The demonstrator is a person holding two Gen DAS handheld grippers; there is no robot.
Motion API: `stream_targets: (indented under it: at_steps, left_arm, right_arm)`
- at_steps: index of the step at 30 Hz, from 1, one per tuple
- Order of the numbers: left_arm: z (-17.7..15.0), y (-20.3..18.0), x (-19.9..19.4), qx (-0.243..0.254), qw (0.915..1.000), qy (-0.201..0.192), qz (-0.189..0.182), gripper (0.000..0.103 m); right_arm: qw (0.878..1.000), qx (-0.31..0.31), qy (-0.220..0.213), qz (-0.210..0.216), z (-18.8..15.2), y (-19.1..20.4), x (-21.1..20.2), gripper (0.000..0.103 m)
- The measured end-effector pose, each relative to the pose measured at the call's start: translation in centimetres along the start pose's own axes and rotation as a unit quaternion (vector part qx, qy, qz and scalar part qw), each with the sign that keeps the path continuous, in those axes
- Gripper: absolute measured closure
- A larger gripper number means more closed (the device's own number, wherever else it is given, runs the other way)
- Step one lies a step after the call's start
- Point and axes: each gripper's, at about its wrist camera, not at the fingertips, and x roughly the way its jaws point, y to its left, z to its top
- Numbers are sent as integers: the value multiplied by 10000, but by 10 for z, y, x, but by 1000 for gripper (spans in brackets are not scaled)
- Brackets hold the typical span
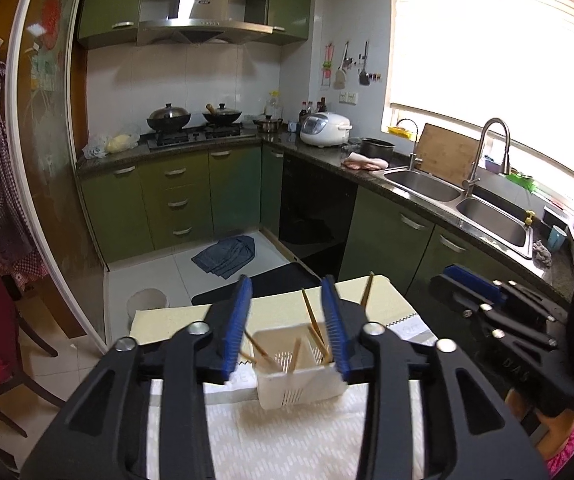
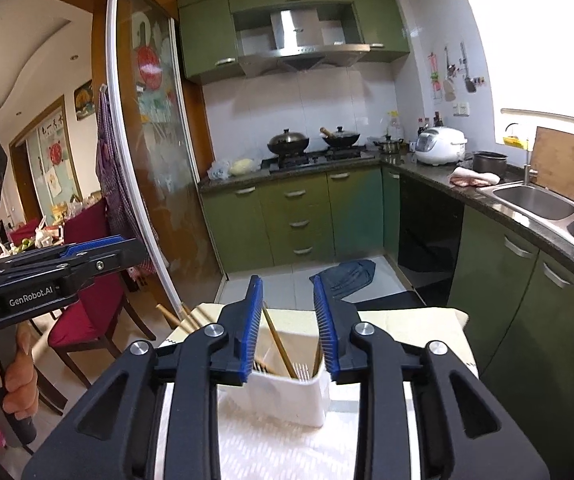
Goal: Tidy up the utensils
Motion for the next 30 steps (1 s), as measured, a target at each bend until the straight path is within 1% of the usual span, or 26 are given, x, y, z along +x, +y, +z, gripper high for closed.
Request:
stream_targets:
  at_steps: [1,2,3,4,5,7,9,10,12,13,15,18,22,26,29,30]
  left_arm:
    - [-4,0,-7,23,10000,-28,16,59]
    - [-9,-1,-13,37,10000,-52,22,58]
    - [-17,0,-21,36,10000,-80,43,54]
    - [-28,1,-28,25,9999,-80,84,46]
    - [-39,4,-34,-17,10000,-39,88,42]
    - [-64,10,-43,-157,9998,61,71,28]
    - [-93,16,-52,-231,9996,105,131,26]
    - [-103,18,-56,-212,9995,100,199,25]
    - [-126,22,-65,-200,9992,102,332,20]
    - [-138,27,-72,-283,9989,98,370,19]
    - [-157,34,-84,-455,9984,102,329,19]
    - [-176,39,-104,-533,9977,12,412,14]
    - [-196,31,-139,-378,9983,-139,417,7]
    - [-209,23,-167,-375,9980,-339,379,7]
    - [-216,22,-182,-460,9973,-476,333,7]
    - [-219,22,-187,-453,9970,-508,376,7]
  right_arm:
    - [10000,22,-34,-28,-4,-1,-12,54]
    - [10000,54,-68,-41,-11,-3,-23,48]
    - [9999,75,-88,-49,-16,-4,-32,39]
    - [9999,100,-110,-81,-26,-6,-45,32]
    - [9998,97,-108,-107,-34,-6,-54,28]
    - [9998,74,-44,-170,-59,-8,-73,11]
    - [9998,40,39,-197,-84,-10,-89,7]
    - [9997,4,102,-206,-96,-10,-96,5]
    - [9995,-58,215,-236,-119,-9,-110,5]
    - [9994,-89,234,-241,-129,-8,-116,5]
    - [9993,-186,183,-250,-147,-5,-133,5]
    - [9988,-339,6,-347,-167,1,-162,5]
    - [9982,-406,-114,-437,-184,9,-199,5]
    - [9977,-430,-43,-514,-192,16,-223,5]
    - [9972,-506,-125,-538,-193,24,-235,5]
    - [9969,-545,-141,-550,-193,27,-239,5]
